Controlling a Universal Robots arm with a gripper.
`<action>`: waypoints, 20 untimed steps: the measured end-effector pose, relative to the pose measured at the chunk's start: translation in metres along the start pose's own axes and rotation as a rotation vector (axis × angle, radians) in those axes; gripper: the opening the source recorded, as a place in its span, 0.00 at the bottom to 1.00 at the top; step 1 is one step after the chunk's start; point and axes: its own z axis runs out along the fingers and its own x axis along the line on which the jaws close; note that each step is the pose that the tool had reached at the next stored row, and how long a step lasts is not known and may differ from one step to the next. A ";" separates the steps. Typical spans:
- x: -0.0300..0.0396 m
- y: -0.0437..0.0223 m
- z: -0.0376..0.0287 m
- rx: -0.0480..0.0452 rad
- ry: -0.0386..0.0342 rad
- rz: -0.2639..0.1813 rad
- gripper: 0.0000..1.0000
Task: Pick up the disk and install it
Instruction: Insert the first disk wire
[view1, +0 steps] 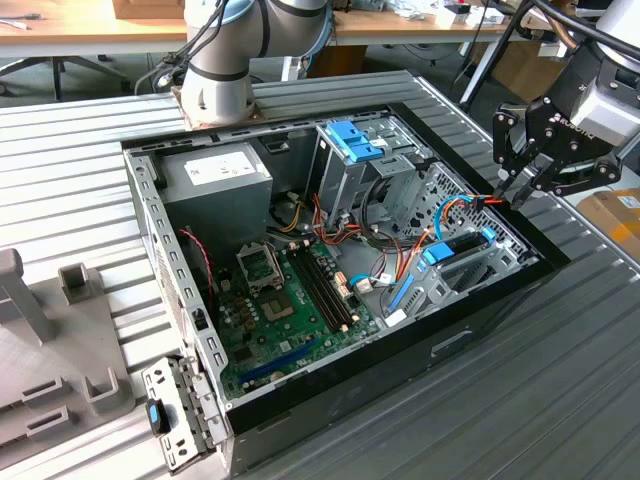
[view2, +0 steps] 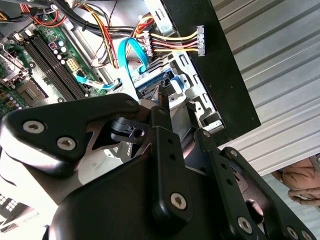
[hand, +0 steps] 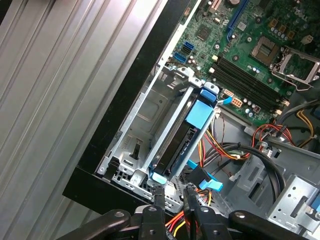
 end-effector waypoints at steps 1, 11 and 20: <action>0.0000 0.0000 0.0000 -0.0001 0.0000 -0.001 0.29; 0.0034 -0.0059 0.0005 -0.0029 -0.0077 -0.087 0.29; 0.0069 -0.0119 0.0014 -0.0079 -0.0205 -0.234 0.29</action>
